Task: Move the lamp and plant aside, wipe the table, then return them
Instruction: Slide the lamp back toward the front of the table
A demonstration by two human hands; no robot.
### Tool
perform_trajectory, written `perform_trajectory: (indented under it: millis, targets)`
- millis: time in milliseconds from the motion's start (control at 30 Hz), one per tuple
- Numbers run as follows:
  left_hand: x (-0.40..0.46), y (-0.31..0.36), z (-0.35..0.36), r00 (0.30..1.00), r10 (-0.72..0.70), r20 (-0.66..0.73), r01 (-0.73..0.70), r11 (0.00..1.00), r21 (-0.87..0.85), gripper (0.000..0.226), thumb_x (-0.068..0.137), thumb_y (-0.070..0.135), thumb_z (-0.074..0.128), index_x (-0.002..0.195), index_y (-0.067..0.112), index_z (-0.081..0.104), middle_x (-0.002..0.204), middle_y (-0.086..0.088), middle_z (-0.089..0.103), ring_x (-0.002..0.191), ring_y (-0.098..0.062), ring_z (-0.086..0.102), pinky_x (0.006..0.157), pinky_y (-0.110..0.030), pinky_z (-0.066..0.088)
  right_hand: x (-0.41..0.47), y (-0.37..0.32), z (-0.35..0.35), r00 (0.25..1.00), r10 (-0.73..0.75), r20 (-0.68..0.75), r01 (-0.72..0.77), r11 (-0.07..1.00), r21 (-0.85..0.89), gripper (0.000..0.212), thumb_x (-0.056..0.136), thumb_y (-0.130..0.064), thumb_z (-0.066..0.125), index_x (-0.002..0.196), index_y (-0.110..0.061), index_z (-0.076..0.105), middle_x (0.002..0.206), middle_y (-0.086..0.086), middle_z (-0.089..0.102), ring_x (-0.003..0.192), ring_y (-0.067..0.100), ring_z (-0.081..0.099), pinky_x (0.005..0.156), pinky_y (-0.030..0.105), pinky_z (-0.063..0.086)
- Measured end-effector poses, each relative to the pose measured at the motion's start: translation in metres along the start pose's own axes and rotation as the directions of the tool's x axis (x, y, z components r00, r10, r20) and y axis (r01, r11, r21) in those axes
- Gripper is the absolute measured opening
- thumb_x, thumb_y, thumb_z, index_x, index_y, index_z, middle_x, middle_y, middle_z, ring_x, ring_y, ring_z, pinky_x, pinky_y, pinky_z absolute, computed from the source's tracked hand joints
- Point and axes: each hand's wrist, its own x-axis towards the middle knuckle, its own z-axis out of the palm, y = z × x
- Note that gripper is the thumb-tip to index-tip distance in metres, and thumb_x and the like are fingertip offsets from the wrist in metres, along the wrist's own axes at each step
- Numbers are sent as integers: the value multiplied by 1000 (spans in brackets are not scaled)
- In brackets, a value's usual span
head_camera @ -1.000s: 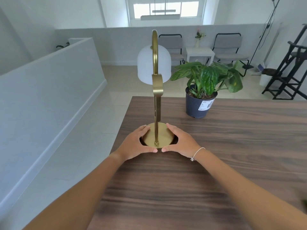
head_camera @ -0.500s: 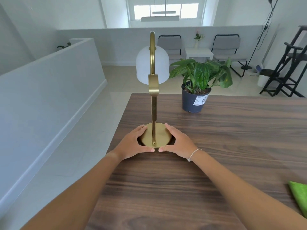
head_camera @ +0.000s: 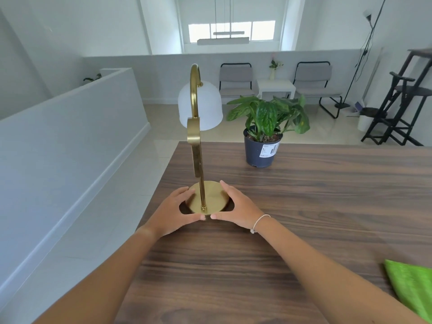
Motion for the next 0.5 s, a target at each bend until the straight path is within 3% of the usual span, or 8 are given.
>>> perform_trajectory:
  millis: [67, 200, 333, 500]
  targets:
    - [-9, 6, 1, 998, -28, -64, 28, 1000, 0, 65, 76, 37, 71, 134, 24, 45, 141, 6, 39, 117, -5, 37, 103, -21, 29, -5, 5, -7, 1000, -13, -3, 13, 999, 38, 97, 71, -44, 73, 146, -27, 13, 155, -5, 22, 141, 13, 23, 112, 29, 23]
    - [-25, 22, 13, 964, -144, -224, 118, 985, -123, 38, 75, 36, 71, 109, 23, 61, 119, 4, 54, 102, -10, 54, 91, -22, 43, -20, 28, -28, 1000, 3, 0, -3, 992, 129, 94, 70, -44, 73, 145, -34, 17, 154, -6, 24, 140, 12, 26, 115, 32, 25]
    - [-40, 49, 36, 909, -214, -356, 150, 968, -199, 19, 76, 34, 71, 87, 22, 64, 101, 2, 62, 91, -10, 60, 81, -21, 46, -36, 60, -58, 999, 7, -37, 0, 981, 196, 89, 71, -40, 74, 143, -32, 24, 150, -4, 33, 137, 12, 33, 112, 29, 28]
    - [-44, 97, 67, 871, -260, -417, 123, 937, -326, 12, 77, 26, 72, 83, 18, 66, 87, 6, 67, 82, -10, 60, 72, -13, 43, -44, 89, -90, 996, 37, -81, -12, 957, 289, 86, 71, -37, 75, 142, -29, 27, 146, -1, 39, 134, 15, 37, 111, 30, 31]
